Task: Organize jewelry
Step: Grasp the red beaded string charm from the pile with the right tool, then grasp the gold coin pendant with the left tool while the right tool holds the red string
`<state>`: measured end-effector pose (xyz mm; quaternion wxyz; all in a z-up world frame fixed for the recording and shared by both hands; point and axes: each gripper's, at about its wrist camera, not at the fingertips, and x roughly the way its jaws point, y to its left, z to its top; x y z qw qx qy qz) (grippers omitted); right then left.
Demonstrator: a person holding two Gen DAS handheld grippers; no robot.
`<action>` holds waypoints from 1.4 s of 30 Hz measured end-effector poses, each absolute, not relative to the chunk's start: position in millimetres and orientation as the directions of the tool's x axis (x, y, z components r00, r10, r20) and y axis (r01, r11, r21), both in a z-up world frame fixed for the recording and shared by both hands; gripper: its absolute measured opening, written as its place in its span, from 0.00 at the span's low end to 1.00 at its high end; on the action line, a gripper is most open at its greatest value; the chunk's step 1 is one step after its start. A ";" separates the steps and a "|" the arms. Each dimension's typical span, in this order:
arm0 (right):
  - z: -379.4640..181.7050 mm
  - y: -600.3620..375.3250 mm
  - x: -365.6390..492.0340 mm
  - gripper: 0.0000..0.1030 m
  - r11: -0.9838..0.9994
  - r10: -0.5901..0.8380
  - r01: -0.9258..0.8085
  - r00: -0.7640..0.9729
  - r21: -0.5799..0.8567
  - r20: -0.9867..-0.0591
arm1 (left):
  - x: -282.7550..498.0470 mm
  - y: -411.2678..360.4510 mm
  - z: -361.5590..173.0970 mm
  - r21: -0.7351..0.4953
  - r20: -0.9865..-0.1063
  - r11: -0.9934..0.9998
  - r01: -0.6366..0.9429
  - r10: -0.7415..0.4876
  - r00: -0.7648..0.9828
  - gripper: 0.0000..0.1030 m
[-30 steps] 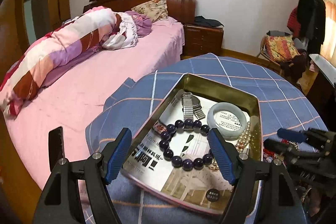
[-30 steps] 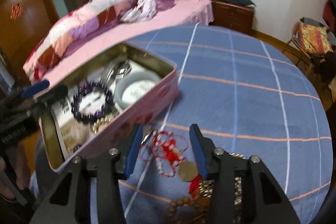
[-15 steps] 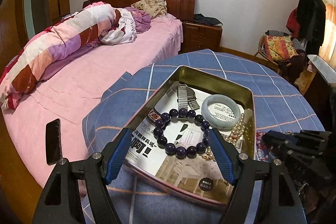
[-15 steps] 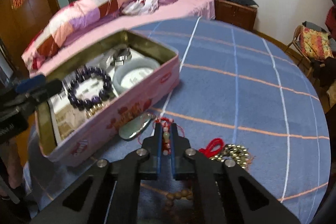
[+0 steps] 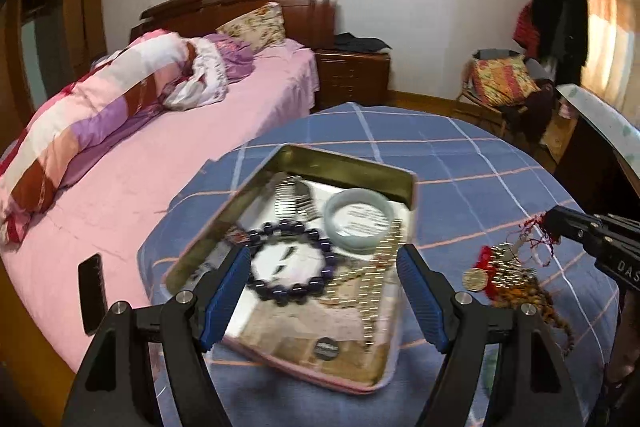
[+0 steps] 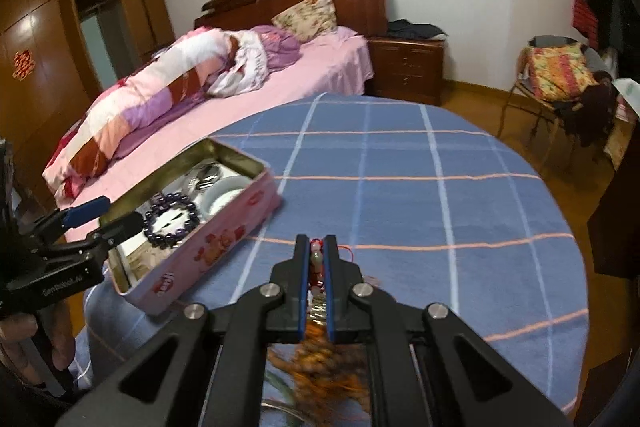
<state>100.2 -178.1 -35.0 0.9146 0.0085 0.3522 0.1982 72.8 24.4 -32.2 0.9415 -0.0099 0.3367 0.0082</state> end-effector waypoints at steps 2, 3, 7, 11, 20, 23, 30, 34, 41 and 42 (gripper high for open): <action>-38.5 -184.6 102.1 0.09 0.927 0.359 -0.336 0.677 0.164 -0.643 | 75.1 8.6 -30.1 0.005 -0.632 1.000 0.014 -0.008 0.775 0.73; -40.4 -189.3 103.1 0.09 0.930 0.354 -0.324 0.677 0.171 -0.645 | 77.0 -0.2 -29.3 0.015 -0.632 0.999 0.034 -0.017 0.775 0.73; -48.3 -207.6 103.7 0.09 0.939 0.339 -0.290 0.681 0.186 -0.649 | 85.2 -35.1 -29.7 0.065 -0.634 0.993 0.100 -0.036 0.772 0.73; -53.2 -221.0 102.4 0.09 0.941 0.336 -0.266 0.686 0.208 -0.645 | 96.7 -62.2 -37.1 0.100 -0.648 0.985 0.144 -0.046 0.760 0.73; -60.2 -239.3 99.7 0.09 0.943 0.332 -0.236 0.697 0.235 -0.635 | 113.6 -94.2 -66.8 0.116 -0.722 0.971 0.210 -0.062 0.689 0.61; -61.8 -238.5 98.0 0.09 0.941 0.339 -0.239 0.698 0.241 -0.631 | 117.7 -97.5 -76.4 0.108 -0.746 0.969 0.220 -0.067 0.663 0.57; -60.3 -242.7 98.1 0.09 0.939 0.344 -0.241 0.701 0.246 -0.625 | 127.2 -100.4 -93.9 0.068 -0.791 0.967 0.246 -0.097 0.603 0.54; -60.3 -243.0 96.2 0.09 0.940 0.341 -0.240 0.705 0.244 -0.622 | 125.6 -101.7 -91.9 0.009 -0.796 0.957 0.292 -0.169 0.581 0.22; -57.2 -243.2 93.6 0.09 0.939 0.343 -0.240 0.713 0.247 -0.611 | 108.8 -98.1 -80.1 0.035 -0.759 0.958 0.283 -0.158 0.631 0.22; -55.7 -243.4 92.7 0.09 0.938 0.345 -0.241 0.715 0.248 -0.608 | 105.8 -95.5 -75.4 0.027 -0.753 0.960 0.279 -0.164 0.638 0.22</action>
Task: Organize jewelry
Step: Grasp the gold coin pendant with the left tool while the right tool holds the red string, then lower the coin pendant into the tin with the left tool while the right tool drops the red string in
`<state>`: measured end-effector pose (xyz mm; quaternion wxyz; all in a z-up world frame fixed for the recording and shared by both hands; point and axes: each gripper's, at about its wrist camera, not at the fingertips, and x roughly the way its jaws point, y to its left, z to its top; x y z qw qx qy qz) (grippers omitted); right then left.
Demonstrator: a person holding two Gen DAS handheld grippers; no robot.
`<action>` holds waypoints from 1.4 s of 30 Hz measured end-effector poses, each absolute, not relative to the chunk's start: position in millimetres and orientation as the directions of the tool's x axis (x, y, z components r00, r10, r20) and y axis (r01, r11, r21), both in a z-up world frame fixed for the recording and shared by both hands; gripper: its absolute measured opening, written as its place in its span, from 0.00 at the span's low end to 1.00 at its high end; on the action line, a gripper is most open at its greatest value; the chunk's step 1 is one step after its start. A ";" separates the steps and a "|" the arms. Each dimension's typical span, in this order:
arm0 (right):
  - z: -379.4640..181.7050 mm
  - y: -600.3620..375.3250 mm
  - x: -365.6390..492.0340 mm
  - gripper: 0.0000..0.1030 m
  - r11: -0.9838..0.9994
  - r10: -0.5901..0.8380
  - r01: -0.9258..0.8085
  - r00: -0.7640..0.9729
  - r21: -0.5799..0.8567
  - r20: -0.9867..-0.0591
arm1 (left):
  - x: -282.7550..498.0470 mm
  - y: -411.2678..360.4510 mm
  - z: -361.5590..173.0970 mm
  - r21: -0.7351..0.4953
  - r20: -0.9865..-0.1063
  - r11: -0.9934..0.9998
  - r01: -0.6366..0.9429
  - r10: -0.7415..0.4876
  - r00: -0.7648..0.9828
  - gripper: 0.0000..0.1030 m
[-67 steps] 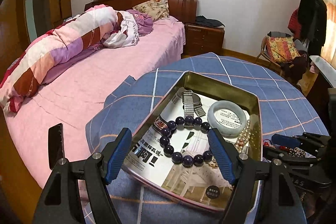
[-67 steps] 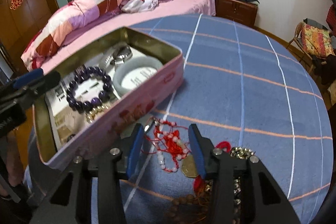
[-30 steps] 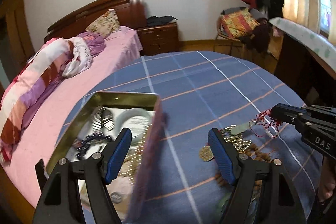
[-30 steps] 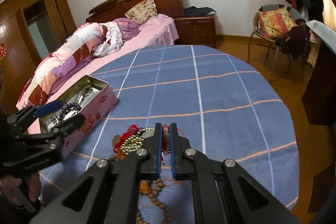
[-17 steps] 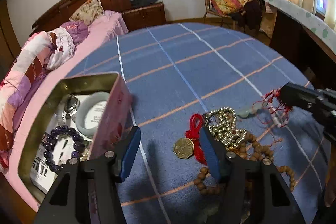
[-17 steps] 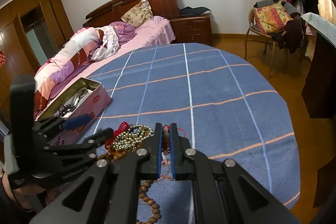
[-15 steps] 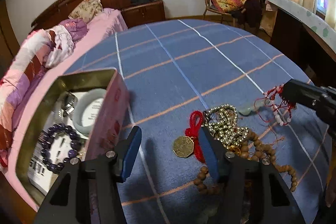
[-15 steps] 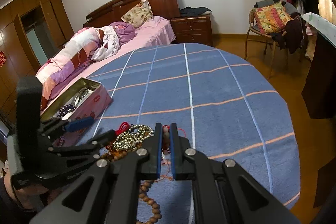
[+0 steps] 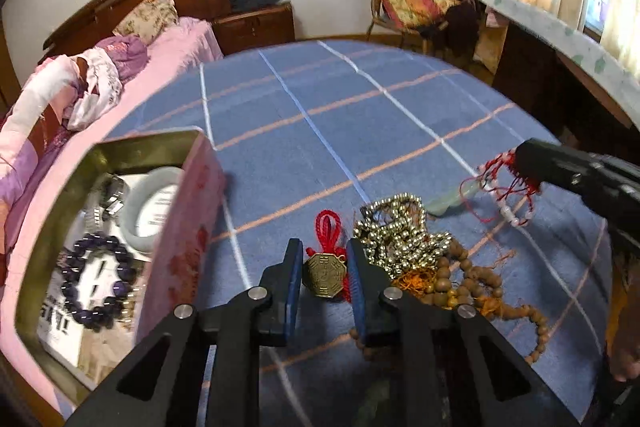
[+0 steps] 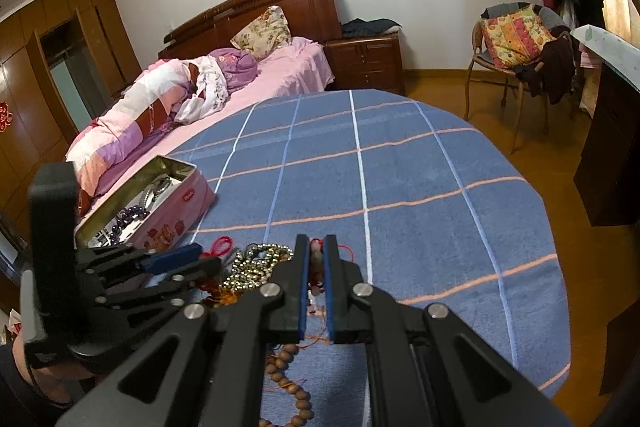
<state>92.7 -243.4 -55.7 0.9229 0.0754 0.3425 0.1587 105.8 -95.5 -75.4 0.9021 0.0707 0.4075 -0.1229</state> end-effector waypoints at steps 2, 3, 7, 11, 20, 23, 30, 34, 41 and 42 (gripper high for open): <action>-52.9 -242.9 90.9 0.09 0.937 0.348 -0.245 0.718 0.249 -0.603 | 100.9 -90.7 -65.6 0.013 -0.738 0.962 0.272 -0.174 0.652 0.22; -51.4 -242.1 90.3 0.09 0.937 0.349 -0.248 0.719 0.247 -0.601 | 96.5 -88.3 -59.3 0.015 -0.726 0.963 0.269 -0.175 0.665 0.22; -40.5 -236.8 84.6 0.09 0.933 0.359 -0.267 0.727 0.240 -0.585 | 87.8 -80.1 -41.1 0.001 -0.695 0.967 0.256 -0.184 0.695 0.22; -28.5 -230.4 80.5 0.09 0.930 0.366 -0.285 0.738 0.231 -0.567 | 79.6 -73.3 -23.1 0.002 -0.659 0.970 0.243 -0.181 0.730 0.22; -7.1 -209.5 74.6 0.09 0.919 0.393 -0.341 0.744 0.199 -0.540 | 67.1 -50.3 5.9 0.005 -0.595 0.980 0.197 -0.155 0.788 0.22; -1.0 -203.2 74.5 0.09 0.914 0.401 -0.360 0.745 0.185 -0.533 | 64.7 -39.6 12.1 0.007 -0.578 0.984 0.176 -0.140 0.804 0.22; 10.0 -183.2 76.9 0.09 0.900 0.427 -0.400 0.740 0.170 -0.520 | 61.6 -12.1 15.3 -0.012 -0.567 0.992 0.124 -0.109 0.817 0.22; 14.4 -170.8 77.4 0.09 0.892 0.441 -0.424 0.735 0.158 -0.515 | 59.7 3.1 15.3 -0.027 -0.564 0.995 0.097 -0.096 0.820 0.22; 24.8 -141.3 77.0 0.09 0.870 0.472 -0.473 0.723 0.137 -0.505 | 55.5 26.7 14.9 -0.053 -0.558 0.997 0.053 -0.074 0.826 0.22; 25.5 -138.6 76.9 0.09 0.867 0.476 -0.479 0.721 0.134 -0.504 | 55.3 30.0 14.4 -0.057 -0.559 0.997 0.047 -0.070 0.826 0.22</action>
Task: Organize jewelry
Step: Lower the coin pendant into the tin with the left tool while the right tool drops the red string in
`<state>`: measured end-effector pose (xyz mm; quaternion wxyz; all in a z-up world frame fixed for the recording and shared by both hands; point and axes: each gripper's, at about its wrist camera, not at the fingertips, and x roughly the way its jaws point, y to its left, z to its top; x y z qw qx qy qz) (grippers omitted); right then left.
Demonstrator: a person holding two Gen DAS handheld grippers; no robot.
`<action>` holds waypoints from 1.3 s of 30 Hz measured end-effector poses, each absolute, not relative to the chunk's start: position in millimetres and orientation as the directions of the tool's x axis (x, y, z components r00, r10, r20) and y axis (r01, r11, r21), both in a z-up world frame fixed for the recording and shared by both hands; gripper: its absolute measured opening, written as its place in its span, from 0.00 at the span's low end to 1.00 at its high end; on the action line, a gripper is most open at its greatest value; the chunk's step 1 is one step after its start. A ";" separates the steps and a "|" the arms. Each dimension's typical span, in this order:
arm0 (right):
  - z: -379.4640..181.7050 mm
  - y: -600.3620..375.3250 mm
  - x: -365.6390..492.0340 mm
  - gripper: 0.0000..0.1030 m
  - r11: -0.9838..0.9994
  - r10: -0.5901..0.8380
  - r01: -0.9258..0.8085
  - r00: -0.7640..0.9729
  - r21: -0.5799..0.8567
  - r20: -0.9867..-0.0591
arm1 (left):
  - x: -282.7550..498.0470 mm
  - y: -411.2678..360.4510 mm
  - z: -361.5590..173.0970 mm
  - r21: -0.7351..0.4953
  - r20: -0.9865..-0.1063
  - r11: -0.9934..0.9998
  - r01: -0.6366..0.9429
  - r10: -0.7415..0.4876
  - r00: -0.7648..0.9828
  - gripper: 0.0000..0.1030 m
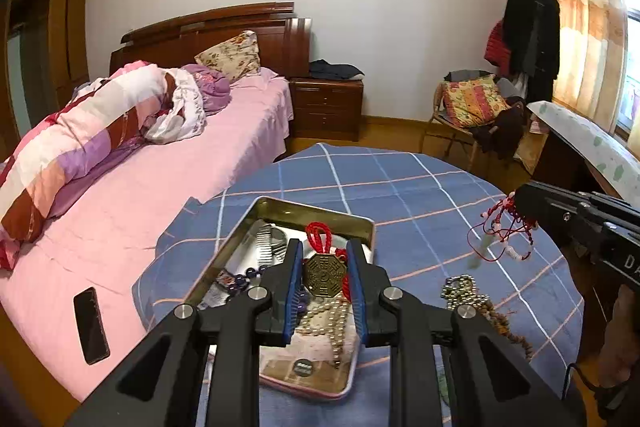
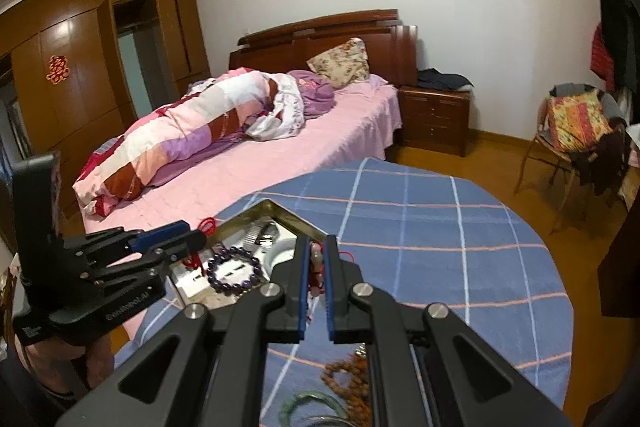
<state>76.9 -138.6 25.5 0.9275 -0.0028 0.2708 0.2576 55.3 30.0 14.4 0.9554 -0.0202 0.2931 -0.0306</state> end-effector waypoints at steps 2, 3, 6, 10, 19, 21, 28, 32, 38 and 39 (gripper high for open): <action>27.0 -130.7 77.0 0.09 0.859 0.488 -0.495 0.714 0.130 -0.502 | 54.7 36.3 13.3 -0.060 -0.559 0.998 0.034 -0.062 0.827 0.22; 27.8 -126.4 77.5 0.09 0.855 0.493 -0.503 0.711 0.127 -0.502 | 54.5 39.5 13.0 -0.062 -0.560 0.998 0.028 -0.058 0.827 0.22; 28.5 -113.9 78.5 0.09 0.844 0.505 -0.523 0.702 0.118 -0.502 | 55.3 45.1 12.9 -0.064 -0.560 0.998 0.016 -0.049 0.827 0.22; 28.1 -101.5 81.1 0.09 0.831 0.521 -0.545 0.688 0.114 -0.506 | 56.0 51.4 9.6 -0.067 -0.564 0.998 -0.002 -0.037 0.825 0.22; 21.9 -74.0 86.3 0.09 0.801 0.552 -0.586 0.647 0.122 -0.526 | 60.9 66.5 -0.4 -0.069 -0.584 0.997 -0.045 -0.003 0.811 0.22; 18.9 -68.6 88.8 0.09 0.797 0.556 -0.591 0.638 0.124 -0.533 | 62.0 70.5 -2.7 -0.068 -0.589 0.996 -0.053 0.003 0.808 0.22; 9.0 -56.4 92.8 0.09 0.790 0.558 -0.600 0.616 0.127 -0.556 | 65.1 81.8 -10.4 -0.072 -0.604 0.995 -0.074 0.016 0.797 0.22; 2.6 -52.1 94.2 0.09 0.787 0.558 -0.601 0.602 0.135 -0.571 | 66.4 84.8 -14.6 -0.075 -0.611 0.994 -0.080 0.018 0.791 0.22; -6.8 -45.4 95.3 0.09 0.783 0.555 -0.606 0.583 0.137 -0.593 | 71.0 86.6 -24.0 -0.070 -0.632 0.994 -0.080 0.018 0.775 0.22; -7.8 -43.7 95.3 0.09 0.782 0.555 -0.608 0.580 0.137 -0.596 | 71.8 86.7 -25.4 -0.069 -0.635 0.995 -0.078 0.016 0.772 0.22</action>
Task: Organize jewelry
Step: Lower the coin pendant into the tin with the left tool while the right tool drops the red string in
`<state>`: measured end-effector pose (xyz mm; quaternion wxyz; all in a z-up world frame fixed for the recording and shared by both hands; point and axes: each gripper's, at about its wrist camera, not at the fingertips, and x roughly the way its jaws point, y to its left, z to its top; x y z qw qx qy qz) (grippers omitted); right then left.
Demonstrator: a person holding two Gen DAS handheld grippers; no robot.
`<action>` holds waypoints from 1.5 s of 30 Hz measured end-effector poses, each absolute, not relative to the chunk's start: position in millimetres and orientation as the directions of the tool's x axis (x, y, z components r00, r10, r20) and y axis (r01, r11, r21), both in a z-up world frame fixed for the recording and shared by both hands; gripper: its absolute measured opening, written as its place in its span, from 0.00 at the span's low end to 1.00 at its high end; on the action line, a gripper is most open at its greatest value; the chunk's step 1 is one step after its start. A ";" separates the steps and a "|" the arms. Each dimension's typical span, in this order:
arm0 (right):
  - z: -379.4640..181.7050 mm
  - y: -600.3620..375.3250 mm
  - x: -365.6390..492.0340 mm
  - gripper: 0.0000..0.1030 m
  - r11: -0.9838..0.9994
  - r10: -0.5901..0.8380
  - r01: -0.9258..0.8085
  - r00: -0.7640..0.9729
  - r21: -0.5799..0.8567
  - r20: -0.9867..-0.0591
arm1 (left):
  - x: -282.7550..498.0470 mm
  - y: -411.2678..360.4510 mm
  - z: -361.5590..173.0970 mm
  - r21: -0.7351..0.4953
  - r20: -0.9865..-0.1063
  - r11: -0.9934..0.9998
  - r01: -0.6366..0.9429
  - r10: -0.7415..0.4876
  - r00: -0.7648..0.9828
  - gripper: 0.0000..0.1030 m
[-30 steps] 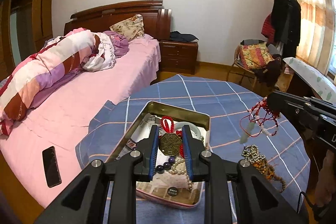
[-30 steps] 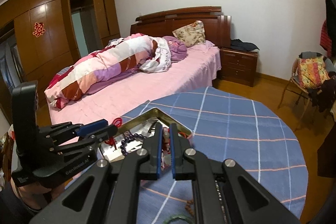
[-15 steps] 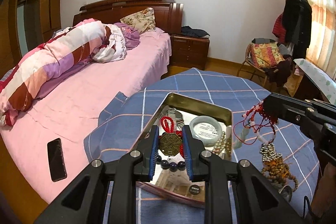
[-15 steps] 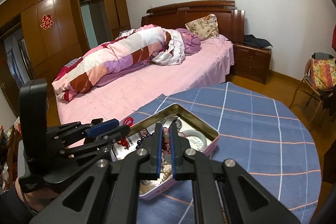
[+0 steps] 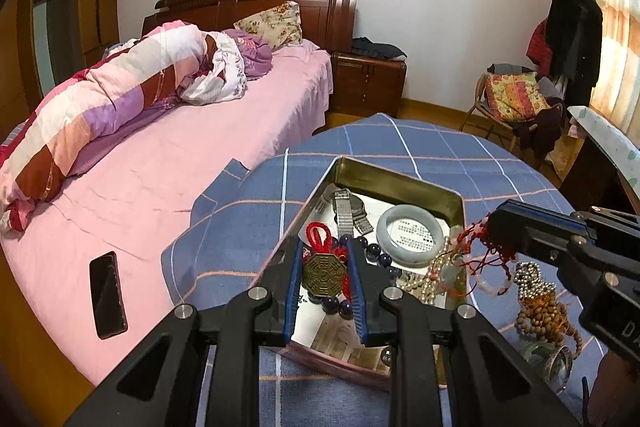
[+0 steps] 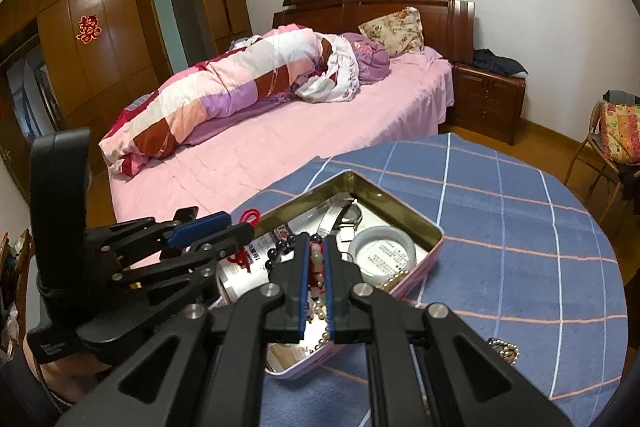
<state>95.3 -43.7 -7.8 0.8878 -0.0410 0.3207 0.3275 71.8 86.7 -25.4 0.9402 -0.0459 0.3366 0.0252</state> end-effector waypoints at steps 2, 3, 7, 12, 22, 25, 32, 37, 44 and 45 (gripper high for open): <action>-10.4 -40.4 93.6 0.09 0.779 0.556 -0.612 0.573 0.137 -0.603 | 73.0 86.5 -27.9 -0.067 -0.641 0.995 -0.079 0.018 0.767 0.22; -11.6 -39.1 93.0 0.09 0.777 0.557 -0.614 0.568 0.138 -0.606 | 73.2 86.4 -29.0 -0.068 -0.644 0.995 -0.077 0.015 0.765 0.22; -18.0 -32.6 89.5 0.09 0.767 0.562 -0.626 0.549 0.142 -0.619 | 73.4 84.7 -31.1 -0.063 -0.649 0.995 -0.076 0.017 0.761 0.22; -26.9 -25.5 87.1 0.09 0.760 0.559 -0.635 0.528 0.139 -0.639 | 77.1 86.2 -36.8 -0.062 -0.661 0.995 -0.080 0.019 0.750 0.22; -43.9 -22.6 89.1 0.09 0.767 0.535 -0.628 0.506 0.136 -0.676 | 83.9 86.6 -48.1 -0.056 -0.687 0.995 -0.080 0.019 0.726 0.22; -49.6 -21.6 90.3 0.09 0.769 0.523 -0.625 0.500 0.131 -0.690 | 85.4 85.6 -51.6 -0.052 -0.695 0.996 -0.076 0.019 0.719 0.22; -57.7 -21.4 91.6 0.09 0.774 0.513 -0.620 0.492 0.131 -0.703 | 86.3 86.3 -56.9 -0.056 -0.705 0.995 -0.076 0.015 0.709 0.22; -59.1 -21.0 92.1 0.09 0.773 0.512 -0.621 0.490 0.130 -0.706 | 85.9 86.0 -58.6 -0.054 -0.707 0.996 -0.076 0.016 0.707 0.22; -64.5 -17.4 91.8 0.09 0.774 0.505 -0.621 0.488 0.124 -0.712 | 85.0 86.4 -60.8 -0.057 -0.710 0.995 -0.081 0.017 0.704 0.22; -65.2 -17.2 91.9 0.09 0.774 0.505 -0.621 0.486 0.125 -0.713 | 85.0 86.5 -61.3 -0.057 -0.711 0.995 -0.082 0.017 0.703 0.22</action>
